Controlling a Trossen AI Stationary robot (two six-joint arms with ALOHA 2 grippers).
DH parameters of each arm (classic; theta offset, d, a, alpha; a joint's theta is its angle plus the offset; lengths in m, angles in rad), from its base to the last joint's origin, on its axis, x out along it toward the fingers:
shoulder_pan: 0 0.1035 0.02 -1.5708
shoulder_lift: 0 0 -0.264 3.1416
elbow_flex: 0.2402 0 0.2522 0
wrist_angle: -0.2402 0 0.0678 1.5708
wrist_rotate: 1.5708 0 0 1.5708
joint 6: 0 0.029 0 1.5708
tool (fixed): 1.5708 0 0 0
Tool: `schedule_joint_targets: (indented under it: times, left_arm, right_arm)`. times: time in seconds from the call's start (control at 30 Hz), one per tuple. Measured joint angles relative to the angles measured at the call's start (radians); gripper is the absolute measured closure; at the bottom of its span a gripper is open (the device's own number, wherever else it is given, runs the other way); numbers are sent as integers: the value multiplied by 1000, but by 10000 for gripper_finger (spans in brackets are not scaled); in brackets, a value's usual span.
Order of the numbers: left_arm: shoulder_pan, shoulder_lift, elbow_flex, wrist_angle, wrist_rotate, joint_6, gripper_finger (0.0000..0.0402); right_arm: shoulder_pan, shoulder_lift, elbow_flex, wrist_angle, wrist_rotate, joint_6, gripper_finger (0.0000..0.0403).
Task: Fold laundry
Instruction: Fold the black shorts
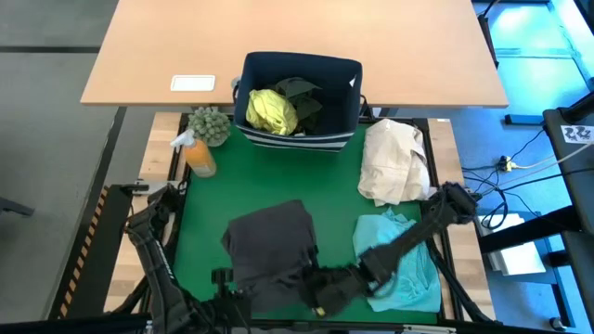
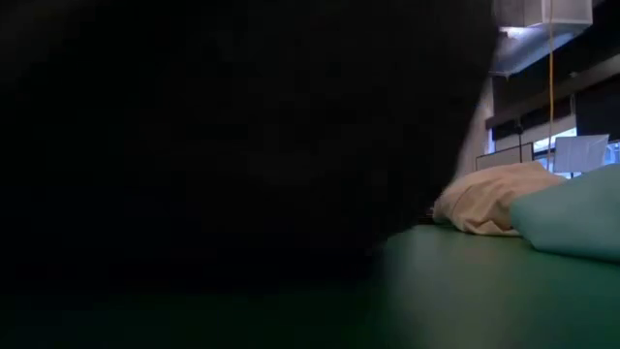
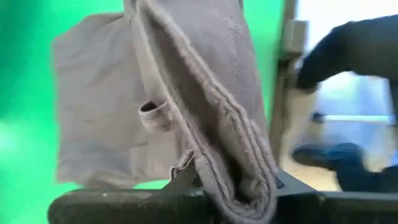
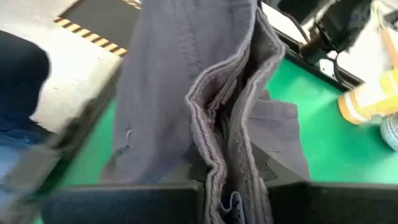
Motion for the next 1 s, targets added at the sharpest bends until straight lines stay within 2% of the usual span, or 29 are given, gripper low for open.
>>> schedule_joint_targets:
  times: [0.2,0.37,0.53,0.63,0.73,0.87,1.0]
  left_arm:
    - [21,-25,-12,1,-19,76,375]
    - [40,-36,-22,4,-26,97,375]
    - [56,-36,-123,45,-20,71,375]
    - [62,-46,-218,118,-15,69,375]
    - [64,-108,-355,244,-16,52,375]
    - [65,-242,-595,461,-21,23,375]
    - [75,-405,-818,591,-53,-37,375]
  right_arm:
    - [-109,0,0,34,-104,-31,369]
    - [-140,-1,-5,34,-148,-32,369]
    - [-139,-17,-114,133,-153,-36,369]
    - [-139,-47,-223,233,-168,-23,369]
    - [-139,-84,-344,387,-206,0,369]
    - [-139,-146,-459,535,-218,3,369]
    - [-147,-178,-493,564,-144,-5,369]
